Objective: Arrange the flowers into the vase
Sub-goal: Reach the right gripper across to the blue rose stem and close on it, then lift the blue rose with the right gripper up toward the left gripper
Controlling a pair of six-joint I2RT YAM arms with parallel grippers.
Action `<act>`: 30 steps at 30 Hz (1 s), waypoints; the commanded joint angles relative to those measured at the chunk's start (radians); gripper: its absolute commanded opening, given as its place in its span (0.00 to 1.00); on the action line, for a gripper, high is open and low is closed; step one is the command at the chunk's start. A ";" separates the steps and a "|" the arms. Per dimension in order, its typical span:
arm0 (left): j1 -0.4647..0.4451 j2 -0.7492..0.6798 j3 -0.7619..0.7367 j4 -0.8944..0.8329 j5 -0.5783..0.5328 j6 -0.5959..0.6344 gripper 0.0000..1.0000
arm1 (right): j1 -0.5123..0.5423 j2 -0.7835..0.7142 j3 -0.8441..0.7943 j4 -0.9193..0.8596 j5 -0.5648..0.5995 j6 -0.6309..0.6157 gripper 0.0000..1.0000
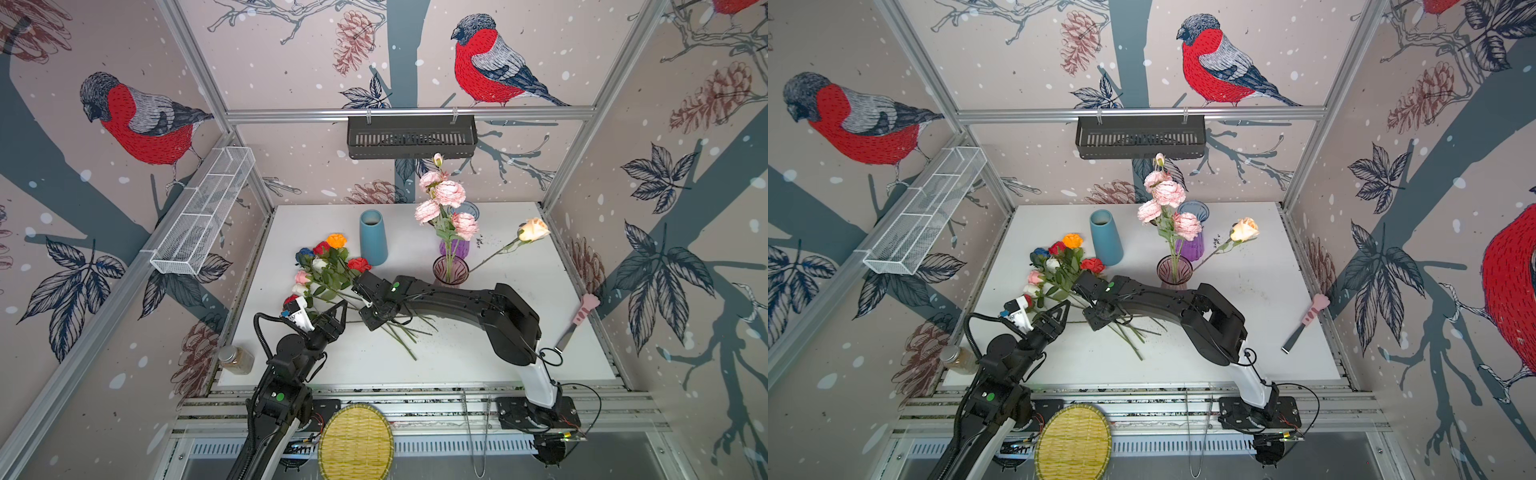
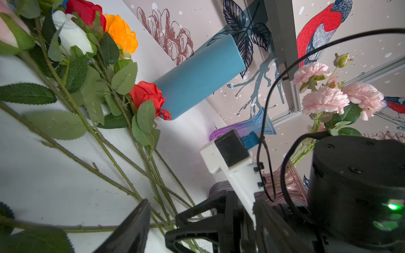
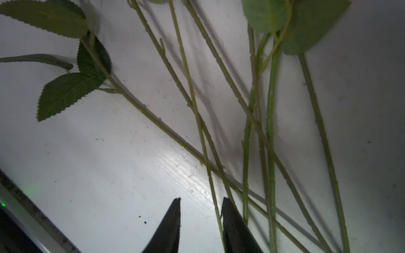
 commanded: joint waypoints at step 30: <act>0.012 -0.002 0.002 0.001 -0.005 -0.015 0.75 | 0.036 -0.180 -0.007 -0.040 0.075 -0.055 0.02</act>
